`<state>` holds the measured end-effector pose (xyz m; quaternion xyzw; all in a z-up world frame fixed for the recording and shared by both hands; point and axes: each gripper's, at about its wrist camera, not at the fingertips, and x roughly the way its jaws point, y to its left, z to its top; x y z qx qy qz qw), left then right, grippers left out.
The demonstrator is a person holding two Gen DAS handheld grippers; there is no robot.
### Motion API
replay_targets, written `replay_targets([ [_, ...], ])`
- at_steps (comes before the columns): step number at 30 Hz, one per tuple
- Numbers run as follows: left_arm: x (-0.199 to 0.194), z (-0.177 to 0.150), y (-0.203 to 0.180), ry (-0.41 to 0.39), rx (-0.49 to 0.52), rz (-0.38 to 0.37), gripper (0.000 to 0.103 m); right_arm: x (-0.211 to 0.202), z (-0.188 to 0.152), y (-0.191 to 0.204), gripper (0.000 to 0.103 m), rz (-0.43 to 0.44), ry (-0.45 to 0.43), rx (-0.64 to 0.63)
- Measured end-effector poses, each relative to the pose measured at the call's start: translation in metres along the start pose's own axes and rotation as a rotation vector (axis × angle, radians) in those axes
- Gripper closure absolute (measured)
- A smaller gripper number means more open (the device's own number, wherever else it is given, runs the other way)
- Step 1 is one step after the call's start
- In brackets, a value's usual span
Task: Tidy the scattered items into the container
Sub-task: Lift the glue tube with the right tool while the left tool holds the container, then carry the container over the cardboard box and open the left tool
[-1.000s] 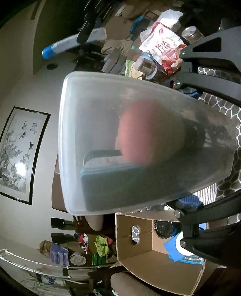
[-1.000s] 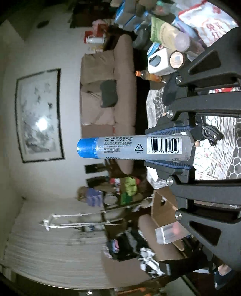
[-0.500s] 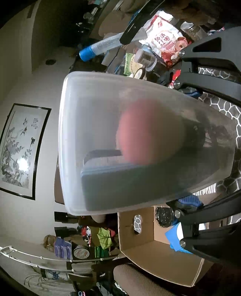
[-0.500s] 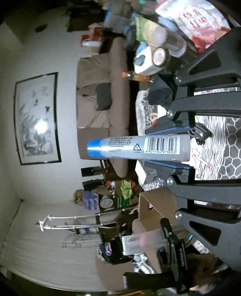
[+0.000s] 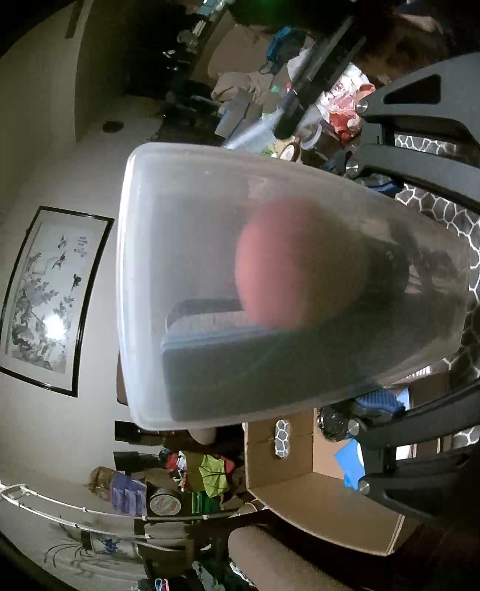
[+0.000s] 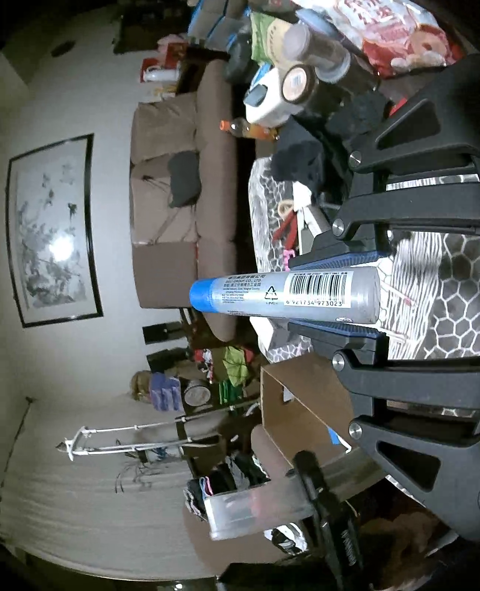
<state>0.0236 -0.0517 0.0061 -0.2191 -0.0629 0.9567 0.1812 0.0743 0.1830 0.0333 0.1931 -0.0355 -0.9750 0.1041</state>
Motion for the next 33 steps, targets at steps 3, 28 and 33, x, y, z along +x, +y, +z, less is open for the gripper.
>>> replay_targets([
  [3, -0.016, 0.014, 0.007, -0.032, -0.018, 0.004, 0.027, 0.005, -0.003, 0.005, 0.079, 0.016, 0.011, 0.006],
  [28, 0.136, 0.031, 0.187, 0.546, -0.258, 0.360, 0.027, 0.037, -0.011, 0.040, 0.079, 0.120, 0.094, -0.033],
  [33, 0.165, 0.020, 0.193, 0.606, -0.313, 0.346, 0.027, 0.039, -0.012, 0.037, 0.079, 0.142, 0.121, -0.017],
])
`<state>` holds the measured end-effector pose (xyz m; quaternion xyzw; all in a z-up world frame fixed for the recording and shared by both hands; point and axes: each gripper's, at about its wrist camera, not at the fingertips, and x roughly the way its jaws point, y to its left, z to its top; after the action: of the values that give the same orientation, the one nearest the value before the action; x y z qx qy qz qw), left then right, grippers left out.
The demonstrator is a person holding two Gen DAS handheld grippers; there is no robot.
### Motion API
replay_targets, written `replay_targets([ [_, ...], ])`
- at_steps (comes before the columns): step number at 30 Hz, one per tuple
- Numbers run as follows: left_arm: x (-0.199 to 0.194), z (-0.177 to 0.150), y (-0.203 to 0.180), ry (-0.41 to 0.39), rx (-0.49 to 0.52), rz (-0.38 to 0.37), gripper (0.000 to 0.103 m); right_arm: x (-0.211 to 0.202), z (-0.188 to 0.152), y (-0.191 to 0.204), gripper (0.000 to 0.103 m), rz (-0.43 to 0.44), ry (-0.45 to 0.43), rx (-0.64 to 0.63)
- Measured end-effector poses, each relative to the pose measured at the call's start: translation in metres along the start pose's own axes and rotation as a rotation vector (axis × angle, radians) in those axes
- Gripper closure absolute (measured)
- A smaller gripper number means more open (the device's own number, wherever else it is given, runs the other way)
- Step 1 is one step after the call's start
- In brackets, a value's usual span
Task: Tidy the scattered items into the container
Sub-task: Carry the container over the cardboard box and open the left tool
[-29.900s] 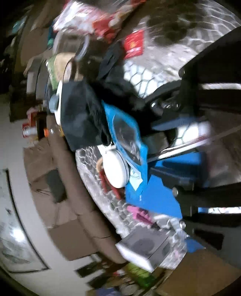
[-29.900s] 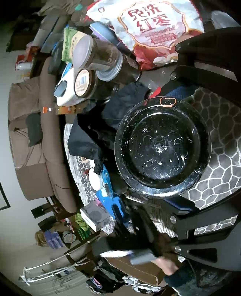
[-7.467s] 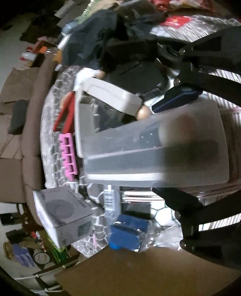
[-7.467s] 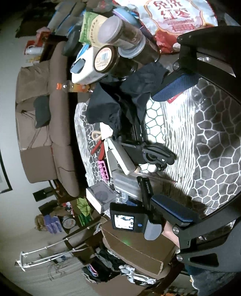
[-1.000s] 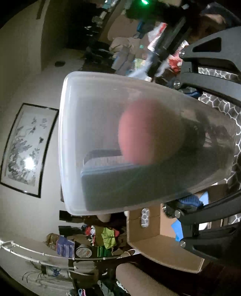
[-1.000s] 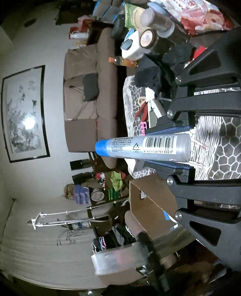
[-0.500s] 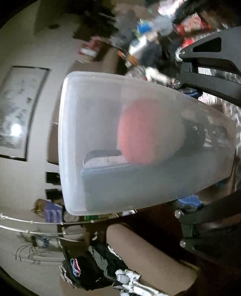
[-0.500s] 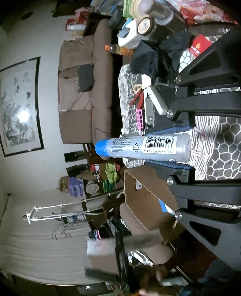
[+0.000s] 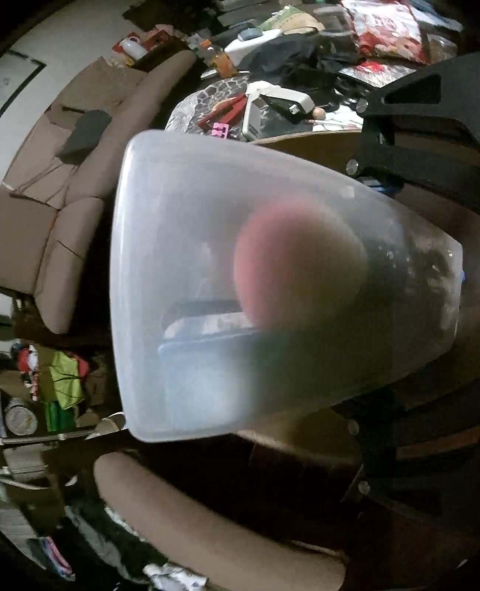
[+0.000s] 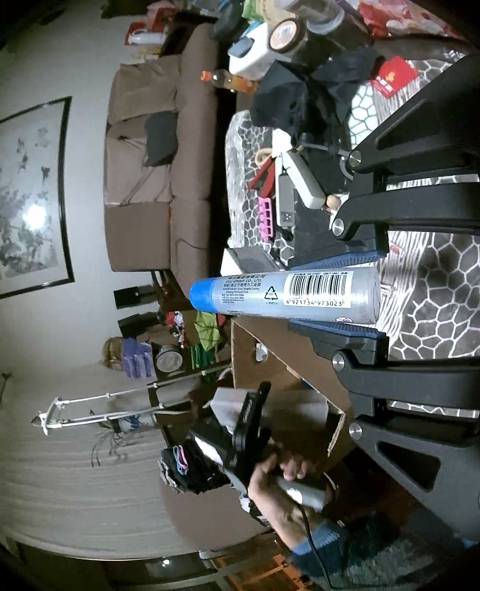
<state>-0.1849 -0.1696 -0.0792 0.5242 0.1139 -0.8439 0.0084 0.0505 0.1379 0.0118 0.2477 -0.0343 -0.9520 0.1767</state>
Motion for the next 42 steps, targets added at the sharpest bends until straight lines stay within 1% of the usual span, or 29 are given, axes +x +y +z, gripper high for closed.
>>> replay_targets([
  [3, 0.010, 0.007, 0.002, 0.023, -0.018, 0.003, 0.027, 0.002, -0.001, -0.010, 0.079, 0.051, 0.030, 0.067],
  [6, 0.024, 0.011, 0.002, 0.062, -0.024, 0.022, 0.027, 0.001, 0.000, -0.013, 0.079, 0.035, 0.026, 0.061],
  [8, 0.033, 0.013, 0.008, 0.107, -0.034, 0.018, 0.027, -0.001, 0.000, -0.015, 0.079, 0.026, 0.025, 0.058],
  [10, 0.047, 0.011, 0.012, 0.182, -0.033, 0.007, 0.027, -0.002, -0.001, -0.016, 0.079, 0.028, 0.029, 0.058],
  [12, 0.060, 0.003, 0.012, 0.246, -0.039, -0.001, 0.027, -0.002, -0.002, -0.018, 0.079, 0.035, 0.039, 0.065],
  [13, 0.064, -0.001, 0.013, 0.263, -0.041, 0.005, 0.026, -0.001, -0.003, -0.020, 0.079, 0.041, 0.046, 0.072],
  [18, 0.050, -0.005, 0.018, 0.242, -0.075, -0.022, 0.024, -0.007, -0.003, -0.026, 0.079, 0.033, 0.049, 0.074],
  [20, 0.038, -0.007, 0.020, 0.223, -0.094, -0.054, 0.021, -0.008, -0.003, -0.027, 0.079, 0.035, 0.048, 0.079],
  [22, 0.021, -0.012, 0.020, 0.198, -0.112, -0.093, 0.020, -0.007, -0.003, -0.027, 0.079, 0.036, 0.051, 0.078],
  [25, -0.010, -0.032, 0.017, 0.143, -0.097, -0.122, 0.020, -0.005, -0.003, -0.024, 0.079, 0.038, 0.056, 0.072],
  [28, -0.043, -0.056, 0.013, 0.063, -0.081, -0.075, 0.020, -0.003, -0.004, -0.021, 0.078, 0.043, 0.059, 0.070],
  [31, -0.071, -0.078, 0.014, -0.021, -0.067, -0.081, 0.020, -0.001, -0.005, -0.015, 0.079, 0.054, 0.064, 0.061],
  [35, -0.099, -0.102, 0.028, -0.181, -0.109, -0.025, 0.020, 0.007, -0.008, -0.005, 0.079, 0.076, 0.081, 0.049],
  [38, -0.114, -0.103, 0.036, -0.276, -0.133, 0.031, 0.020, 0.020, -0.012, 0.003, 0.079, 0.125, 0.110, 0.071],
  [40, -0.125, -0.100, 0.042, -0.337, -0.146, 0.034, 0.020, 0.033, -0.014, 0.010, 0.079, 0.160, 0.133, 0.093],
  [42, -0.136, -0.099, 0.050, -0.394, -0.168, 0.044, 0.020, 0.053, -0.011, 0.019, 0.079, 0.215, 0.170, 0.125],
])
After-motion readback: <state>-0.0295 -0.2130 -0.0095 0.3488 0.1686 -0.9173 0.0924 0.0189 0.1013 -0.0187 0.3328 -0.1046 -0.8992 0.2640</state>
